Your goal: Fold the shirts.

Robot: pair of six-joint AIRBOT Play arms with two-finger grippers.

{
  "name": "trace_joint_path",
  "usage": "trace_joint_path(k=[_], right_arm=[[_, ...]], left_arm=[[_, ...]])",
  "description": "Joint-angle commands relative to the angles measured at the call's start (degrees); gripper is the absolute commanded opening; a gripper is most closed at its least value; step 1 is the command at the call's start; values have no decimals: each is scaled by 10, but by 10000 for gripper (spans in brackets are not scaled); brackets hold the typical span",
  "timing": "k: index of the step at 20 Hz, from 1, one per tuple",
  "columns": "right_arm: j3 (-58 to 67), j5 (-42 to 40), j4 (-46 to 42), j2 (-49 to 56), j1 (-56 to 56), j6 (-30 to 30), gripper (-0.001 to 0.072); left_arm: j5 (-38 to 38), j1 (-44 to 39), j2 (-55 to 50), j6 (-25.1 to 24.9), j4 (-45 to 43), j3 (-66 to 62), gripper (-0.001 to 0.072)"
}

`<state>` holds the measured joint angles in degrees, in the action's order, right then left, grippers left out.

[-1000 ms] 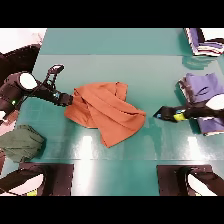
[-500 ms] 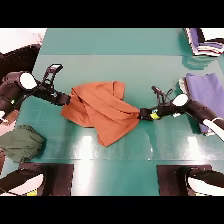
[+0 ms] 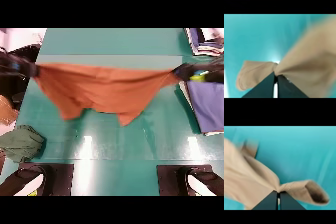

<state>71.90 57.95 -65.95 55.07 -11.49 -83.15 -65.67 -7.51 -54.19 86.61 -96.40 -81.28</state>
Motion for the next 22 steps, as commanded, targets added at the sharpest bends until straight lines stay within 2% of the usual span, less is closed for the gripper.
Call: trace_joint_path(k=[1,6,8,11,13,16,18,20,22], right_arm=[[95,47,-32,-89,57,-4,13],[189,108,-32,-143,115,-4,13],[226,134,-31,-144,142,-4,13],[293,189,-28,-108,176,-4,12],[328,240,-26,-60,178,-10,12],[323,304,-31,33,146,-37,12],[281,329,-32,103,109,-40,13],[229,331,-32,180,83,-40,12],[188,298,-31,252,72,-40,12]], left_arm=[[-1,0,73,4,1,-104,26],[-15,0,141,3,59,-189,26],[-42,0,152,-1,78,-208,26],[-87,0,150,-4,131,-217,26],[-124,0,132,-27,169,-205,26],[-178,0,74,-46,192,-121,26],[-182,0,24,-47,197,-24,26],[-153,0,-36,-69,205,78,26],[-82,0,-105,-83,205,153,27]])
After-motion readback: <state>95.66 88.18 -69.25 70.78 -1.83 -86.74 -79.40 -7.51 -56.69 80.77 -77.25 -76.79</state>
